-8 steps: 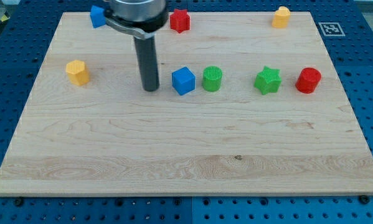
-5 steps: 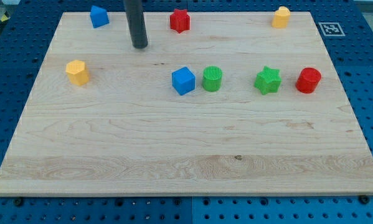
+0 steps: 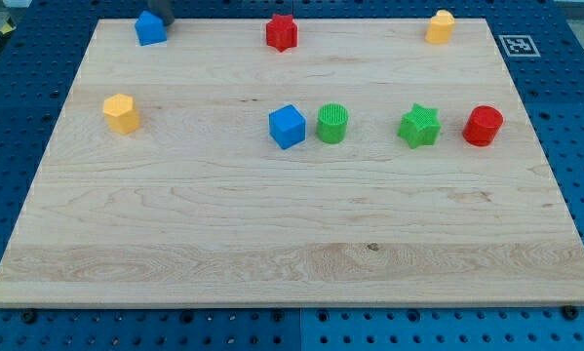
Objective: Place the blue triangle to the right of the yellow hexagon
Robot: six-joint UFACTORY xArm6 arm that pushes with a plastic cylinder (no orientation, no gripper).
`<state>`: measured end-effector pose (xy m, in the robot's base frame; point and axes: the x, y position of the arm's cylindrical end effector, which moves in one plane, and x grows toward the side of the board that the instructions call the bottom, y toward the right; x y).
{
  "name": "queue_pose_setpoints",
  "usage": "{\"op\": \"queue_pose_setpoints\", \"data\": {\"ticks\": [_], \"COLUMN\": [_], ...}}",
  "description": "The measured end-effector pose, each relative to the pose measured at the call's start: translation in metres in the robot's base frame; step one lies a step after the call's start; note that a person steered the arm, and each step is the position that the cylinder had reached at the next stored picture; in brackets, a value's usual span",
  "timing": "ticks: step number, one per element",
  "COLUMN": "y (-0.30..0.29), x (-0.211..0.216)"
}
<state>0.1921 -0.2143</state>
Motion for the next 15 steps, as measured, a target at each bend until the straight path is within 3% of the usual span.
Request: {"op": "queue_pose_setpoints", "data": {"ticks": [3, 10, 13, 15], "y": [-0.01, -0.042, -0.057, -0.031], "x": [0.004, 0.107, 0.105, 0.105]}}
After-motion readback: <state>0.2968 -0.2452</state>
